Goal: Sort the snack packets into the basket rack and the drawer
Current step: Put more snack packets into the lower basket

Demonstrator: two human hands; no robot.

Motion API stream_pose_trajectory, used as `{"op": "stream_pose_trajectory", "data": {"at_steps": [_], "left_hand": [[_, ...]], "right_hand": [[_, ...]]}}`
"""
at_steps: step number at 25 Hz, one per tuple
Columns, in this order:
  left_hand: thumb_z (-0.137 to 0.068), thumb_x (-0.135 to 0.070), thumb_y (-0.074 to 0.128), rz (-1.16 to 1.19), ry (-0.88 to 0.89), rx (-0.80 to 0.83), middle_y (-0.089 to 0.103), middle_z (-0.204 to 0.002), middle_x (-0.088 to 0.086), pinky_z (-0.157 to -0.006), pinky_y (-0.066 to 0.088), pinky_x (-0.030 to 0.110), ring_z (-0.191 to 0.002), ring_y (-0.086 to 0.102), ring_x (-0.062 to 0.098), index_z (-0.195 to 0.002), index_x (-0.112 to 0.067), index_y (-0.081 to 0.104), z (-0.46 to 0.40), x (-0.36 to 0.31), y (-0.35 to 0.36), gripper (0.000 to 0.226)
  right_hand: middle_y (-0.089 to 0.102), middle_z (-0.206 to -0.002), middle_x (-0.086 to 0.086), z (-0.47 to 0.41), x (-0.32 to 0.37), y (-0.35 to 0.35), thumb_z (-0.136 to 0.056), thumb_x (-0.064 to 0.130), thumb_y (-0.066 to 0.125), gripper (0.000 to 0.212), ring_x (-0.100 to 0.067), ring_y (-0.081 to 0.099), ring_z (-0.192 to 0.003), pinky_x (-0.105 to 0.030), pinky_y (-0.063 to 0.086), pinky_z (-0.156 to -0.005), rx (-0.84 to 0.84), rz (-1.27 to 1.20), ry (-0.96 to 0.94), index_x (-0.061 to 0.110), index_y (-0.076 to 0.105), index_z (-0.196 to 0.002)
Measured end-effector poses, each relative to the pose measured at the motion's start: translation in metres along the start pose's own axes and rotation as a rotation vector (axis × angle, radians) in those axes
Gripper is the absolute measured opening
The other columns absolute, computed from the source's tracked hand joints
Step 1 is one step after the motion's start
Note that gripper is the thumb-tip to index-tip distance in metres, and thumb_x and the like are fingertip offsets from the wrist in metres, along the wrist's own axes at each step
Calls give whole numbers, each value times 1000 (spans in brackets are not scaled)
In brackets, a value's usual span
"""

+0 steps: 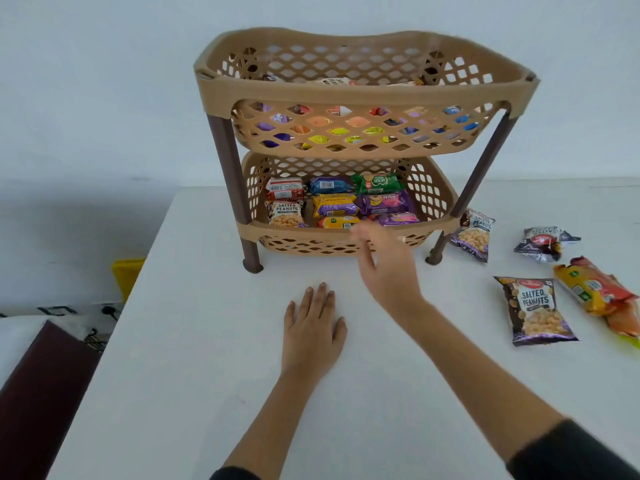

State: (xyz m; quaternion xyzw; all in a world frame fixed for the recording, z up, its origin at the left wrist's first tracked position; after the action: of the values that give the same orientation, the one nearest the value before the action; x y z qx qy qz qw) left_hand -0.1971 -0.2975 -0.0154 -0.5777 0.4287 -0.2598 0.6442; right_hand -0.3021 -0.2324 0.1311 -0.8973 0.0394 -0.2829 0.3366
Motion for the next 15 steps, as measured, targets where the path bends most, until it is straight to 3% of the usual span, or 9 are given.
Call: {"op": "stream_pose_trajectory", "data": {"at_steps": [4, 7, 9, 15], "left_hand": [[-100, -38, 19, 0, 43, 57, 7, -160, -8, -118, 5, 37, -147, 4, 12, -151, -21, 16, 12, -7, -1, 54], [-96, -40, 6, -19, 26, 34, 10, -159, -9, -118, 8, 36, -147, 8, 12, -151, -21, 20, 46, -15, -3, 59], [-87, -43, -3, 7, -6, 5, 14, -158, -10, -117, 10, 36, -146, 12, 11, -149, -22, 25, 73, -17, -2, 72], [-92, -36, 23, 6, -88, -122, 45, -146, -2, -106, 36, 44, -134, 44, 20, -135, -17, 53, 161, -20, -6, 56]], "right_hand": [[65, -107, 8, 136, 7, 6, -81, 6, 55, 37, -13, 57, -102, -18, 40, -86, 90, 11, 205, 21, 53, -115], [64, -109, 4, 200, -3, -5, -77, 14, 51, 39, -20, 59, -103, -31, 49, -85, 149, 70, 312, 21, 51, -116], [62, -110, 4, 227, -4, -17, -75, 16, 53, 38, -21, 58, -105, -31, 45, -84, 171, 75, 416, 18, 55, -113], [62, -102, 5, 285, 41, -54, -84, 21, 45, 22, -19, 57, -99, -33, 50, -75, 191, 201, 262, 22, 56, -103]]}}
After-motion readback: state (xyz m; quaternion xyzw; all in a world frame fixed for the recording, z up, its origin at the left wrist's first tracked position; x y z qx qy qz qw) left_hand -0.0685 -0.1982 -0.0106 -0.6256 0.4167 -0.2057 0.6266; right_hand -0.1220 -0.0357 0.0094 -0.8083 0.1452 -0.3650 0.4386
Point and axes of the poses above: each hand's wrist, its own z-axis away from the middle knuckle, its own y-axis out of the palm, x = y × z, the point moved 8 cm from there along -z, towards the middle knuckle
